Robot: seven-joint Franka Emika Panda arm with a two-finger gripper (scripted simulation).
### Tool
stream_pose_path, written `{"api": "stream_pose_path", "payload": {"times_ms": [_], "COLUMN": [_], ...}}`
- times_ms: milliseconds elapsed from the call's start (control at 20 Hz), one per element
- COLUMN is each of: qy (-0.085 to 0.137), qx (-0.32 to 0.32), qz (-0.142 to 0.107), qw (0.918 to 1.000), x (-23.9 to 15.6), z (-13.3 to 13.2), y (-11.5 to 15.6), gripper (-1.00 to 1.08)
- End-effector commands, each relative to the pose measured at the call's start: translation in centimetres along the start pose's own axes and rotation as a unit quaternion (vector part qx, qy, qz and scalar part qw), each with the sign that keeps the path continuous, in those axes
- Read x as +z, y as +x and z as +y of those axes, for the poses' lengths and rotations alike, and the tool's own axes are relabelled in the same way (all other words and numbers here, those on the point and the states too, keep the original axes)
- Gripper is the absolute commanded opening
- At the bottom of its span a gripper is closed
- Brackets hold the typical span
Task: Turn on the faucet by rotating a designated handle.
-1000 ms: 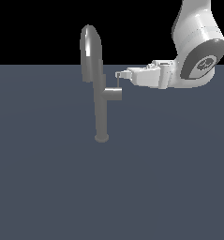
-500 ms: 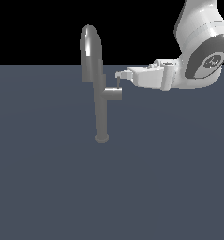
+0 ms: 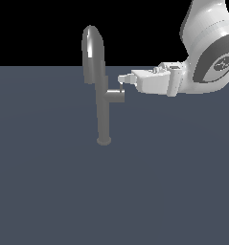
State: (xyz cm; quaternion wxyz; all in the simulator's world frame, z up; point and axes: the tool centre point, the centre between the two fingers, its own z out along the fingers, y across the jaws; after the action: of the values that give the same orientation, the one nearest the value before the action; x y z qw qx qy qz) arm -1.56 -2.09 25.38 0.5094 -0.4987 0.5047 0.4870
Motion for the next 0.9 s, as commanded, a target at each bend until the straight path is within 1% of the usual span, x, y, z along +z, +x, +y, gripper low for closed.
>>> {"api": "stream_pose_path", "payload": {"times_ms": [0,150,200,550,600,650,850], "qy": [-0.004,-0.004,-0.003,-0.004,-0.004,-0.005,-0.004], "qx": [0.009,0.01,0.001,0.01,0.01,-0.007,0.002], "qz": [-0.003,-0.003,-0.002,-0.003,-0.003,-0.003,-0.003], "qw": [1.0,0.9999,1.0,0.9999,0.9999,1.0,1.0], "x": [0.0,0.0,0.0,0.0,0.0,0.0,0.0], "z": [1.5,2.3,1.5,3.9,3.9,2.9,3.5], "y": [0.9,1.2,0.4,4.0,4.0,2.2,4.8], "gripper": [-1.0,-1.0,-1.0,-1.0,-1.0,-1.0,-1.0]}}
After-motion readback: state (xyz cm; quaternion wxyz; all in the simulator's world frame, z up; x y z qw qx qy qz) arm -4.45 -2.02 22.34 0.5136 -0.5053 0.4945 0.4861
